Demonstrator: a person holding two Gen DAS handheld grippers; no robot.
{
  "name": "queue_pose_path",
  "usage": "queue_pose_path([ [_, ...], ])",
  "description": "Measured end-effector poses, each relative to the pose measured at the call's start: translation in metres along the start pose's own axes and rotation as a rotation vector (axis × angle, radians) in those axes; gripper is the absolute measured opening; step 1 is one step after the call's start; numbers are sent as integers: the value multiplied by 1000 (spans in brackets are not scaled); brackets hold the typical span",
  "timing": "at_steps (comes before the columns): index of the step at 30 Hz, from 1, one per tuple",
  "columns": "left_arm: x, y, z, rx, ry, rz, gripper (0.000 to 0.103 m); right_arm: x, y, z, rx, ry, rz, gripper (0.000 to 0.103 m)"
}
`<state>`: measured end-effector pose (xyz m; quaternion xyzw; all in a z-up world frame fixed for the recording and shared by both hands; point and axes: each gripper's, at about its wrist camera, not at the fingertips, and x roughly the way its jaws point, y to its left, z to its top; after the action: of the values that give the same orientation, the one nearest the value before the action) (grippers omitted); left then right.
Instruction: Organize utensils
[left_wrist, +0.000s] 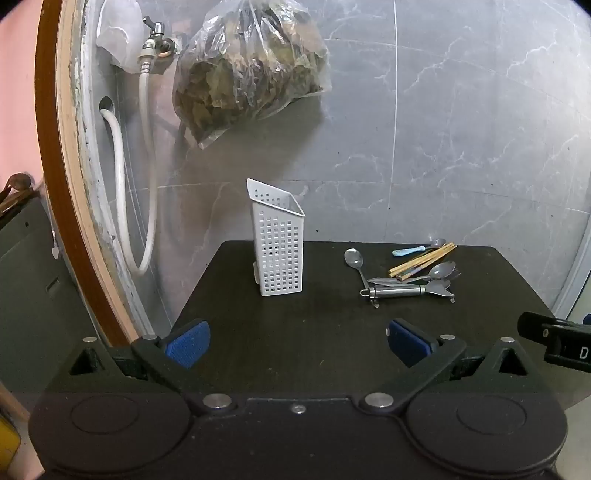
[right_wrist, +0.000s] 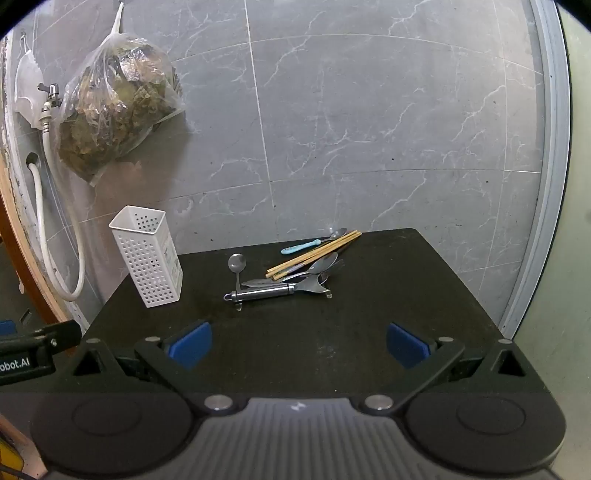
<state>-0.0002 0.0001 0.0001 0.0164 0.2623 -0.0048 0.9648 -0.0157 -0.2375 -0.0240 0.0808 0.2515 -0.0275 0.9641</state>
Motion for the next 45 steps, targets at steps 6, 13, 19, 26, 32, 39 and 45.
queue_pose_path([
  [6, 0, 0, 0, 0, 4, 0, 102, 1, 1, 0, -3, 2, 0, 103],
  [13, 0, 0, 0, 1, 6, -2, 102, 1, 1, -1, 0, -2, 5, 103],
  [19, 0, 0, 0, 0, 7, -1, 102, 2, 1, -2, 1, -1, 4, 103],
  [26, 0, 0, 0, 0, 7, -1, 102, 2, 1, 0, 2, -1, 4, 103],
  [32, 0, 0, 0, 2, 9, -1, 102, 2, 0, 1, 3, 0, 5, 103],
  [39, 1, 0, 1, 2, 9, -2, 102, 3, 2, 0, 3, 1, 4, 103],
  [45, 5, 1, 2, 2, 10, -3, 102, 4, 3, 0, 5, 3, 4, 103],
])
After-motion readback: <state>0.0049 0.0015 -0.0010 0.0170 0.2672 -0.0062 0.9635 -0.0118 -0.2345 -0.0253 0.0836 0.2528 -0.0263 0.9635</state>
